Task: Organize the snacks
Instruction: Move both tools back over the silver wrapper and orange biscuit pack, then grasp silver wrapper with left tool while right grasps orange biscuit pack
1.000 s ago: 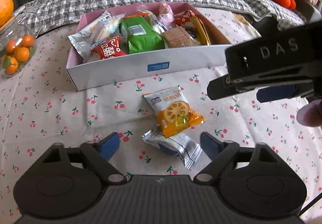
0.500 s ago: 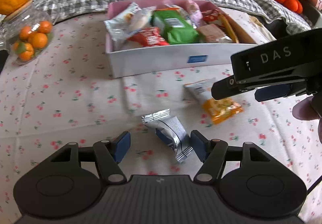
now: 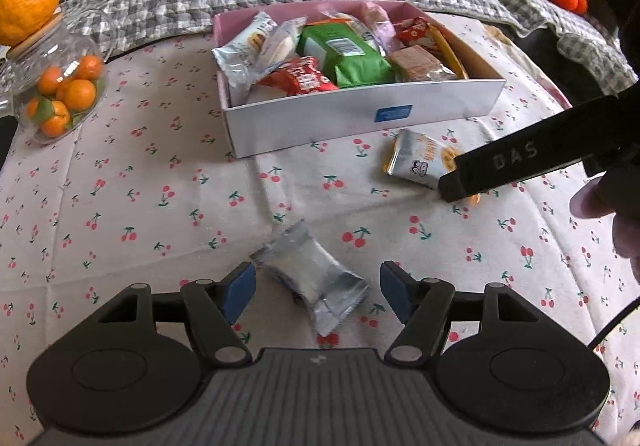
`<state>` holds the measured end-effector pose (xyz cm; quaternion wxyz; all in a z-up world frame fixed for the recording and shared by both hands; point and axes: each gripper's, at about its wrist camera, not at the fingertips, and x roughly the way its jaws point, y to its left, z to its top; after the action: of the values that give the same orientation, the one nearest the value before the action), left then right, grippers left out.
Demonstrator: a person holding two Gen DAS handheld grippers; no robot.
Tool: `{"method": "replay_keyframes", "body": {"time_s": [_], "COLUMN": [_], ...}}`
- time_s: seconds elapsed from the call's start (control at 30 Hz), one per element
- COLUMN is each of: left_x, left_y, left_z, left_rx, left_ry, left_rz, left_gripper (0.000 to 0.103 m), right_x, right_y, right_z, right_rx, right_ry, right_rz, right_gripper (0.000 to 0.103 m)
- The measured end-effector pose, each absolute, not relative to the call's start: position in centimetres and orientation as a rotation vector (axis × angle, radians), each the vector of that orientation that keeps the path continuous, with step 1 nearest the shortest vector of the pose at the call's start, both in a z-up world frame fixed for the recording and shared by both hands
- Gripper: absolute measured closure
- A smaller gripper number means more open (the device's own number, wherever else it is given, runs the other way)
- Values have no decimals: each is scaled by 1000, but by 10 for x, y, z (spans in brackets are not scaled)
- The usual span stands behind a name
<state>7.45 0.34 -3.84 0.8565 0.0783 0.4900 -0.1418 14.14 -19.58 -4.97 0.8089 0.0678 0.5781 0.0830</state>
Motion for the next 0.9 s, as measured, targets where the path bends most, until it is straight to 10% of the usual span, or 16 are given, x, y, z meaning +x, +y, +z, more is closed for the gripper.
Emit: {"method": "replay_keyframes", "body": {"time_s": [0.47,0.9], "left_x": [80,83], "left_y": [18,22], "left_z": [-40,-39], "left_rx": [2,-28], "left_ry": [1074,1078], "left_rz": [-209,-188], "left_gripper": [60,71], "right_x": [148,148], "right_y": [-179,-167], "right_z": [-50,-45], "right_rx": [30,-37], "right_ry": [1139,1102], "right_rz": [304,396], "right_gripper": [21,47]}}
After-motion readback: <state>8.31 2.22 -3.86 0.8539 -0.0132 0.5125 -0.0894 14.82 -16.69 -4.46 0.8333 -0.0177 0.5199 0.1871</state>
